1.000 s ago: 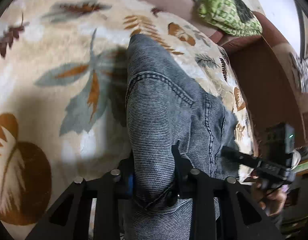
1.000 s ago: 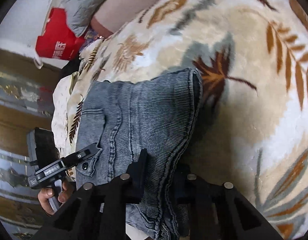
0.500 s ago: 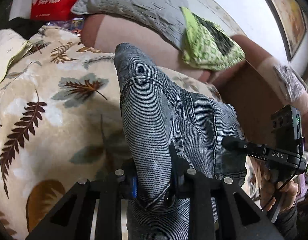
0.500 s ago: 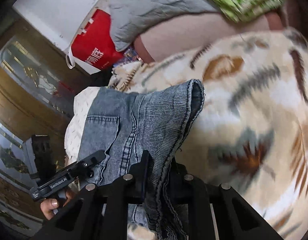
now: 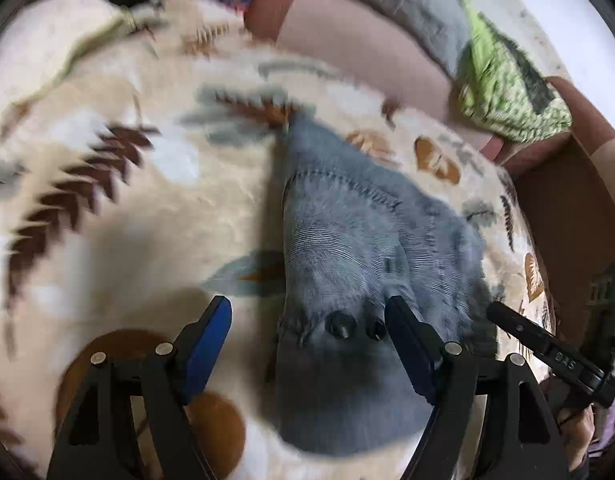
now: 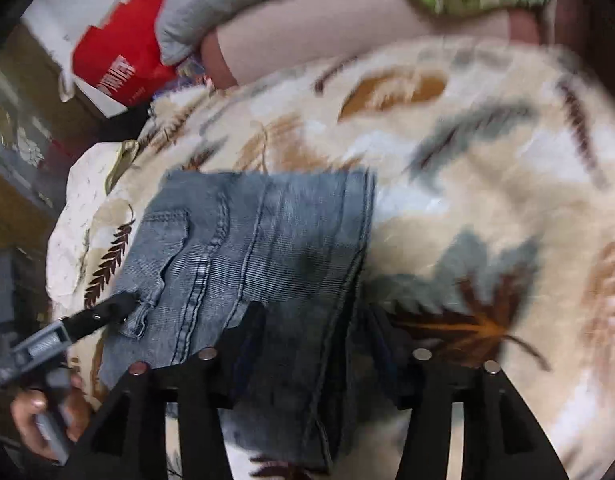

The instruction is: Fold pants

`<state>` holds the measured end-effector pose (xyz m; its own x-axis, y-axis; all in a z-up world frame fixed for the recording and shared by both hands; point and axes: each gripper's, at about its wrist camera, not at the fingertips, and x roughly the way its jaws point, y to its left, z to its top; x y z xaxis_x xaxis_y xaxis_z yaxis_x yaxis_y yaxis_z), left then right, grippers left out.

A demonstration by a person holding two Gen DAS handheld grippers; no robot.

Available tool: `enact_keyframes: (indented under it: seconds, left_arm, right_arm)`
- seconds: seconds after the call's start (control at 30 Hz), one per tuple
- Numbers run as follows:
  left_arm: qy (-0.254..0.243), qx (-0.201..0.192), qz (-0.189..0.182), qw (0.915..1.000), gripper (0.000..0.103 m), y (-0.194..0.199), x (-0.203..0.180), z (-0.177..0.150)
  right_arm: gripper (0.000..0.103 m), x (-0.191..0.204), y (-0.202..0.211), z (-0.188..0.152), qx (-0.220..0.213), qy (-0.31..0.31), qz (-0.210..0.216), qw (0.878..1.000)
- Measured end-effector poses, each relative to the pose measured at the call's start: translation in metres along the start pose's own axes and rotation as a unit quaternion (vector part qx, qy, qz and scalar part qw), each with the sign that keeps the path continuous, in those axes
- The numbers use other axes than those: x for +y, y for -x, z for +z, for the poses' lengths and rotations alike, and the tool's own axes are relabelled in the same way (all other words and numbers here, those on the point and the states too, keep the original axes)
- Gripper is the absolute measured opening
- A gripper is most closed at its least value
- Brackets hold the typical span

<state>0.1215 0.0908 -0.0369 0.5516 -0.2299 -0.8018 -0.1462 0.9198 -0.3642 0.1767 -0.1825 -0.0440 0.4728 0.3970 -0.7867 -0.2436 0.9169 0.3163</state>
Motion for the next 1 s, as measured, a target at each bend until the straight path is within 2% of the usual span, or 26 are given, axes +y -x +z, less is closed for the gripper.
enact_keyframes:
  seconds: [0.1,0.13,0.2,0.23,0.27,0.3,0.33,0.4,0.47,0.57,0.7,0.73,0.77,1.0]
  left_arm:
    - [-0.03,-0.034,0.01,0.9989,0.083,0.028,-0.011,-0.017]
    - [-0.039,-0.041,0.023,0.9982,0.085,0.031,-0.015,-0.024]
    - [-0.06,-0.034,0.058,0.9959,0.089,0.02,-0.022,-0.035]
    - [-0.075,-0.015,0.072,0.9945,0.089,0.007,-0.024,-0.041]
    - [-0.08,-0.007,0.074,0.9941,0.09,-0.001,-0.022,-0.046]
    - [-0.074,-0.01,0.071,0.9947,0.09,0.001,-0.02,-0.047]
    - [-0.06,-0.018,0.072,0.9954,0.09,0.009,-0.019,-0.046]
    - [-0.055,-0.034,0.074,0.9952,0.089,0.026,-0.02,-0.047]
    - [-0.066,-0.06,0.087,0.9922,0.09,0.044,-0.027,-0.05]
    - [-0.082,-0.075,0.105,0.9883,0.09,0.058,-0.037,-0.058]
    - [-0.112,-0.089,0.116,0.9829,0.09,0.066,-0.052,-0.072]
    - [-0.119,-0.091,0.122,0.9811,0.09,0.067,-0.056,-0.075]
    - [-0.126,-0.093,0.127,0.9794,0.09,0.068,-0.06,-0.079]
    - [-0.146,-0.097,0.155,0.9722,0.09,0.071,-0.07,-0.088]
  right_arm:
    - [0.071,0.015,0.034,-0.019,-0.045,0.034,-0.007,0.998]
    - [0.077,0.02,0.039,-0.028,-0.054,0.044,-0.012,0.997]
    - [0.081,0.029,0.035,-0.045,-0.06,0.07,-0.031,0.995]
    - [0.087,0.031,0.026,-0.053,-0.049,0.082,-0.051,0.994]
    - [0.088,0.03,0.006,-0.06,-0.011,0.097,-0.074,0.993]
    - [0.088,0.028,-0.008,-0.065,0.015,0.099,-0.083,0.992]
    - [0.087,0.022,-0.007,-0.068,0.013,0.082,-0.073,0.994]
    - [0.087,0.016,0.019,-0.066,-0.02,0.051,-0.054,0.997]
    - [0.089,0.015,0.055,-0.069,-0.084,0.049,-0.063,0.993]
    - [0.095,0.012,0.086,-0.084,-0.144,0.039,-0.072,0.986]
    - [0.095,0.017,0.103,-0.098,-0.19,0.053,-0.091,0.976]
    - [0.097,0.02,0.104,-0.1,-0.198,0.061,-0.094,0.974]
    - [0.103,0.026,0.107,-0.102,-0.204,0.073,-0.099,0.971]
    - [0.103,0.032,0.075,-0.107,-0.138,0.108,-0.111,0.978]
